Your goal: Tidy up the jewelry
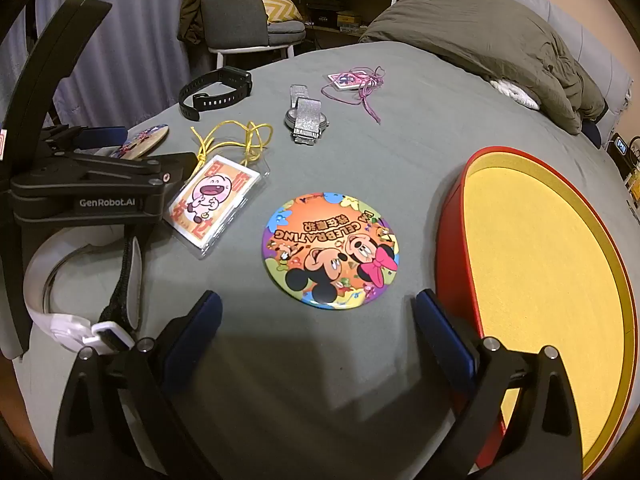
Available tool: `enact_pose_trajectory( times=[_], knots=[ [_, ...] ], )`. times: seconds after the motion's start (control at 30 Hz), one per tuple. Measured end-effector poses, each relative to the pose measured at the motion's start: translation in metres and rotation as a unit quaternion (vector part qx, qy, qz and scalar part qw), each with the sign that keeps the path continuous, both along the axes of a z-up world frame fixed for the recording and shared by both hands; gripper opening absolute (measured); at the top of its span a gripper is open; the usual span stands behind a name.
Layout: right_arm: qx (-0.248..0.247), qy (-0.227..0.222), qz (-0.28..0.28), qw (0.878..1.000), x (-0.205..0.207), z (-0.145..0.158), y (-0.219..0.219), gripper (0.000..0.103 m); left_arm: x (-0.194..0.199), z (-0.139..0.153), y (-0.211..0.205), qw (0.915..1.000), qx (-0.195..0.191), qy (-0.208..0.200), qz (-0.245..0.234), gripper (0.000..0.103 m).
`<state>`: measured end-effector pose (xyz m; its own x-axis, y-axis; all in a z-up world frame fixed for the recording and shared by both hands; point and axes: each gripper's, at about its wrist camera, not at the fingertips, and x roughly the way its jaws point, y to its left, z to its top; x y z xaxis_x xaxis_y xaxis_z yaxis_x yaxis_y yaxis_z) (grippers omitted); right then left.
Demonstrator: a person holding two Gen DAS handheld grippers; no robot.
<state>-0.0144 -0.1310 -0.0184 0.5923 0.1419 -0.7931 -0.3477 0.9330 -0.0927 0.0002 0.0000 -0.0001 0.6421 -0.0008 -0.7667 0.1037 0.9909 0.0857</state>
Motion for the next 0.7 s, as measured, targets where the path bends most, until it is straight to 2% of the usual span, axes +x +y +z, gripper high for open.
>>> enact_pose_trajectory(
  times=[0.7],
  knots=[
    [0.0, 0.0, 0.0, 1.0, -0.0001, -0.0001, 0.0001, 0.093, 0.0006, -0.0021, -0.0022, 1.0, 0.004, 0.0, 0.0, 0.098]
  ],
)
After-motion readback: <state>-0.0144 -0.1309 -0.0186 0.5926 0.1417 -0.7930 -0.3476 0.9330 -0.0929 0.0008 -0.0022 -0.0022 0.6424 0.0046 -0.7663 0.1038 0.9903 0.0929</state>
